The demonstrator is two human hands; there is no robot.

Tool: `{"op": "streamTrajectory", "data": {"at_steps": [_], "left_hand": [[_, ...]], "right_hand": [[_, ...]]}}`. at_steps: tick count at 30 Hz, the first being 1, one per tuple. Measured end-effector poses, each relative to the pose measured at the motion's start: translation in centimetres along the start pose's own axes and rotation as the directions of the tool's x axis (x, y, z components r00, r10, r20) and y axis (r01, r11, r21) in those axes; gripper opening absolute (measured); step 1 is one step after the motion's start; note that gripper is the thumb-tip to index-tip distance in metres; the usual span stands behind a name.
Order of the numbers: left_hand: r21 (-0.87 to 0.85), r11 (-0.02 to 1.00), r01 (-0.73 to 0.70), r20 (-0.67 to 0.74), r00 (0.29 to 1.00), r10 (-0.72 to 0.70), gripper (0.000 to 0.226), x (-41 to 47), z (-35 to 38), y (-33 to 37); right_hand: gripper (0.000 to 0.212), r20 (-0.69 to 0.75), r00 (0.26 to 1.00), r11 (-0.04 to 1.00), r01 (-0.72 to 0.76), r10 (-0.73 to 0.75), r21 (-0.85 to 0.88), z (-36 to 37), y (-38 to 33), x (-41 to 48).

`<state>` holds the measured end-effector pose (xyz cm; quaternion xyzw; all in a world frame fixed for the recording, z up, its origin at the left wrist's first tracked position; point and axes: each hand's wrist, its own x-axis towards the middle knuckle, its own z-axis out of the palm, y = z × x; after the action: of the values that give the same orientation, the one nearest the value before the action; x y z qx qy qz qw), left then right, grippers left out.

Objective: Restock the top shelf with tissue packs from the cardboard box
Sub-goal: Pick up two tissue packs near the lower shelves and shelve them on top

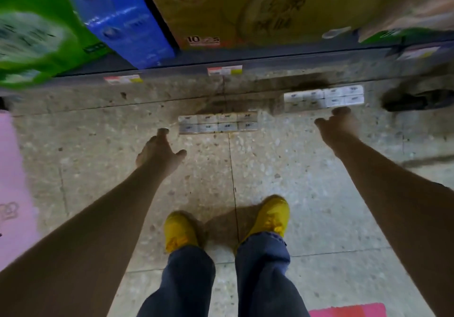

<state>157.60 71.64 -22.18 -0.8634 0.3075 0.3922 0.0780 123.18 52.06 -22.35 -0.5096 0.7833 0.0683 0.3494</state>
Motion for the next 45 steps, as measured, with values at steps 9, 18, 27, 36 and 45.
{"op": "streamTrajectory", "data": {"at_steps": [9,18,27,36,45], "left_hand": [[-0.446,0.882,-0.150,-0.159,0.984,0.087,0.075,6.9,4.0,1.3],[-0.679,0.718,-0.151,-0.099,0.989,0.115,0.061,10.6,3.3,2.9],[-0.832,0.550,-0.075,-0.039,0.996,0.077,0.029,10.3,2.8,4.7],[-0.840,0.543,0.014,0.078,0.992,0.095,0.061,10.7,3.2,4.4],[-0.829,0.554,0.073,0.082,0.997,-0.008,0.064,7.3,1.8,3.9]], "right_hand": [[0.153,-0.002,0.997,0.924,-0.068,0.074,0.377,2.2,5.9,11.3],[0.098,-0.100,0.991,0.810,0.133,-0.093,0.571,0.5,3.2,11.6],[0.097,-0.081,0.985,0.780,0.169,-0.151,0.603,1.5,3.8,11.7],[0.039,0.125,0.955,0.700,0.105,-0.270,0.707,2.6,4.0,10.1],[0.040,0.287,0.922,0.732,-0.006,-0.260,0.682,1.2,4.6,6.5]]}}
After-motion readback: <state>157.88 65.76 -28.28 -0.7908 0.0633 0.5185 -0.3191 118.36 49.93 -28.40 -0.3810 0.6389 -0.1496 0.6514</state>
